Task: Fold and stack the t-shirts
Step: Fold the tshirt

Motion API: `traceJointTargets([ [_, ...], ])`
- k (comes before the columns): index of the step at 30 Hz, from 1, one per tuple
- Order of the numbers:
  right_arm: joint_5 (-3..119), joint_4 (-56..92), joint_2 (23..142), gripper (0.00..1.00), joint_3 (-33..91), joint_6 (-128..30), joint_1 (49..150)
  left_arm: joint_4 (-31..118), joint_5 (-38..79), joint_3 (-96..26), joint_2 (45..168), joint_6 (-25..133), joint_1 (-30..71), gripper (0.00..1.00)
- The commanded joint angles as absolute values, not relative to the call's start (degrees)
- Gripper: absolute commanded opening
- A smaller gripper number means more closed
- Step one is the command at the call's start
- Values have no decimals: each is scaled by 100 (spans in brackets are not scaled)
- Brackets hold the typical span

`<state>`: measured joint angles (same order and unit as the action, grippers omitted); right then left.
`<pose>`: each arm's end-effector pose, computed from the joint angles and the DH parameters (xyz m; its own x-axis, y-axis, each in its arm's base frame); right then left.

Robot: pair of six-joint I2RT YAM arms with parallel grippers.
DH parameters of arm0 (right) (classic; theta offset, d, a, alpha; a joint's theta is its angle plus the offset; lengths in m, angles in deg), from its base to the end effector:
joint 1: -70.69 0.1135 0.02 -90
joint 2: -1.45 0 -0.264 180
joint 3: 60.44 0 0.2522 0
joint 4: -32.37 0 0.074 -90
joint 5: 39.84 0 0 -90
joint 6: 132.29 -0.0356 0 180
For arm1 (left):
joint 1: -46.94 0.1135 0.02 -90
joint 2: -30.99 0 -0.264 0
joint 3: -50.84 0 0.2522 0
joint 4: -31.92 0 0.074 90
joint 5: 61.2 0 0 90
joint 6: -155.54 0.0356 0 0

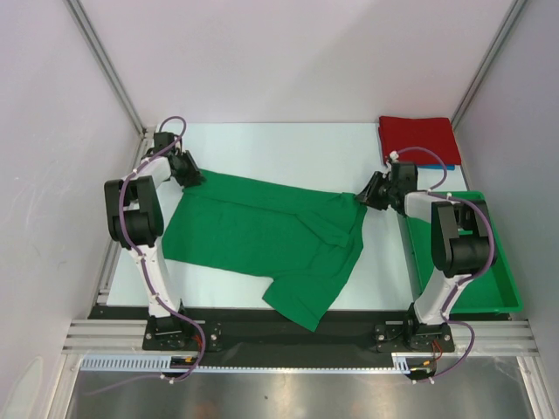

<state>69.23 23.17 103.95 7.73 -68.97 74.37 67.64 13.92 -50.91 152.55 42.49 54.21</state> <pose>0.3620 0.0349 0.1549 -0.7475 0.3772 -0.5468 0.0432 0.8490 0.5266 0.4543 0.0487 0.1636 -0.7611 -0.4786 -0.4379 -0.3001 0.8582 -0.4164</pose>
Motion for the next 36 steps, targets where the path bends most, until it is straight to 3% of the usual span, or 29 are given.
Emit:
traceJointTargets([
  [1,6862,2521,10569,30,1115,-6840,7456,6651,1262,-5222,15114,4225,5450,31],
  [5,6538,2363,10605,25,1239,-6971,7394,6686,1333,-5275,15385,4251,5494,31],
  [8,6309,2336,10464,11,1037,-7129,7350,6774,1403,-5345,15500,4286,5529,31],
  [9,6290,2370,10438,1,975,-7147,7342,6783,1429,-5354,15518,4286,5538,31],
  [10,6282,2406,10429,0,922,-7208,7315,6792,1421,-5354,15536,4286,5547,31],
  [19,5692,2669,9981,0,298,-7376,7192,6809,1587,-5345,15562,4339,5555,31],
  [34,5850,1889,10305,3,1307,-6497,7113,6722,1772,-5029,14526,4471,5468,32],
  [36,5825,1590,10314,19,1493,-6471,7113,6704,1746,-4932,14323,4471,5363,34],
])
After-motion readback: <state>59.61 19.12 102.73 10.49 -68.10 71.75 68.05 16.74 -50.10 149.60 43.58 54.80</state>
